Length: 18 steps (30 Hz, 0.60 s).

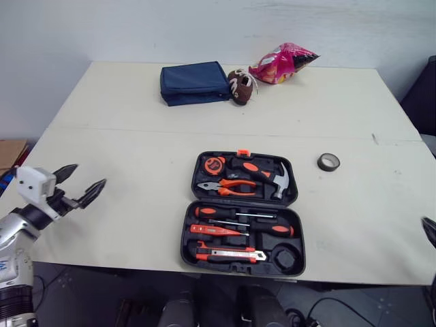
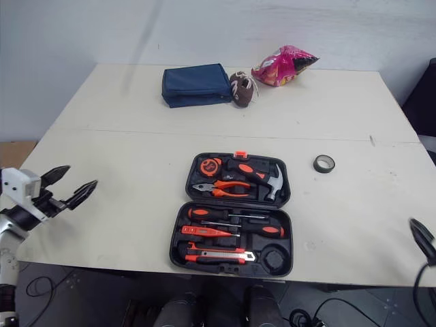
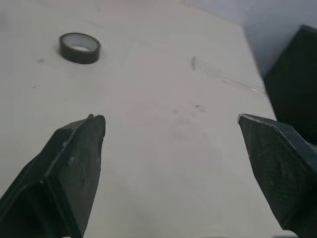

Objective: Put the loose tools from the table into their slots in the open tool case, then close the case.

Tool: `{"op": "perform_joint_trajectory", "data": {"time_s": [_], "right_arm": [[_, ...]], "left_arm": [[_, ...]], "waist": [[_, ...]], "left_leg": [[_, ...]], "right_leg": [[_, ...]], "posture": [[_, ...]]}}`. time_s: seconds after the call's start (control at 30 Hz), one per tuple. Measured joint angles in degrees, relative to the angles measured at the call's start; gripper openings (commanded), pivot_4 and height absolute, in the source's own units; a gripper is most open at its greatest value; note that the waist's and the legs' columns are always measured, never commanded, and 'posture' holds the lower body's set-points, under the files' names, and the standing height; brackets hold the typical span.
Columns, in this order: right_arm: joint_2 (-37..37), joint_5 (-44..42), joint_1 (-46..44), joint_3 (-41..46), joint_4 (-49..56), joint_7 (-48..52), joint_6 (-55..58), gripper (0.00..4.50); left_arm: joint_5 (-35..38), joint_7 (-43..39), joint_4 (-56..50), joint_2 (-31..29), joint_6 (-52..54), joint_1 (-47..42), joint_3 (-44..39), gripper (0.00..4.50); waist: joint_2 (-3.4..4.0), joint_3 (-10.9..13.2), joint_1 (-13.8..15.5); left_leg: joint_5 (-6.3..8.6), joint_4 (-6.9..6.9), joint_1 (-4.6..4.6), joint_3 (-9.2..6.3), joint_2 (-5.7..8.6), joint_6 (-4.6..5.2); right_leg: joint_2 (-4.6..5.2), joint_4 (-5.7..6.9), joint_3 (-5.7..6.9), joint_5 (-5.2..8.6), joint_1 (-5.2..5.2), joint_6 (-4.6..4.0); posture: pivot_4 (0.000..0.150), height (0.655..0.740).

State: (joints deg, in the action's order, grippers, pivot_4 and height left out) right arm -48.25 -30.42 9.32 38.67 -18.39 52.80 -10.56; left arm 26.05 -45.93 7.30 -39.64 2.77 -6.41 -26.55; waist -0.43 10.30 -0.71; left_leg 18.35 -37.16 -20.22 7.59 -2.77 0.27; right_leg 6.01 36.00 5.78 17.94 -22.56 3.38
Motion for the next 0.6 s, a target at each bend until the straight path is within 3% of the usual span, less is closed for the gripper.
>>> {"op": "perform_joint_trajectory", "data": {"time_s": [0.2,0.33,0.43,0.6], "right_arm": [[-11.88,4.78,-19.45,-14.01,1.2,2.19,14.57,4.5],[-12.7,6.44,-30.78,-23.8,-2.05,9.76,21.23,4.5],[-12.99,15.33,-45.9,-36.6,-8.14,14.15,25.4,4.5],[-8.4,24.92,-61.43,-47.72,-19.83,19.72,27.73,4.5]], "left_arm": [[3.62,-1.41,-11.81,0.05,6.01,-4.73,4.89,4.43],[4.82,-5.17,-15.67,-0.13,8.55,-5.67,9.07,4.43],[5.62,-8.29,-17.71,-0.14,11.8,-9.16,14.8,4.43],[8.4,-8.98,-19.2,3.3,15.76,-15.16,18.75,4.43]], "waist": [[-0.02,0.01,0.08],[-0.03,0.02,0.49],[0.03,0.07,0.29],[0.03,0.07,0.32]], "left_leg": [[-0.35,0.03,-0.11,-0.03,-0.06,-0.18],[-0.35,-0.08,-0.29,0.07,-0.09,-0.17],[-0.39,-0.32,-0.57,0.19,-0.02,0.01],[-0.4,-0.72,-1.12,0.19,-0.08,0.01]], "right_leg": [[-0.17,-0.04,0.07,0.01,-0.08,-0.03],[-0.29,-0.11,0.05,0.02,-0.23,-0.02],[-0.22,-0.03,-0.06,-0.07,-0.49,0.12],[-0.3,0.18,-0.06,-0.09,-0.94,0.12]], "posture": [[0.15,0.74],[0.15,0.74],[0.15,0.74],[0.15,0.74]]}}
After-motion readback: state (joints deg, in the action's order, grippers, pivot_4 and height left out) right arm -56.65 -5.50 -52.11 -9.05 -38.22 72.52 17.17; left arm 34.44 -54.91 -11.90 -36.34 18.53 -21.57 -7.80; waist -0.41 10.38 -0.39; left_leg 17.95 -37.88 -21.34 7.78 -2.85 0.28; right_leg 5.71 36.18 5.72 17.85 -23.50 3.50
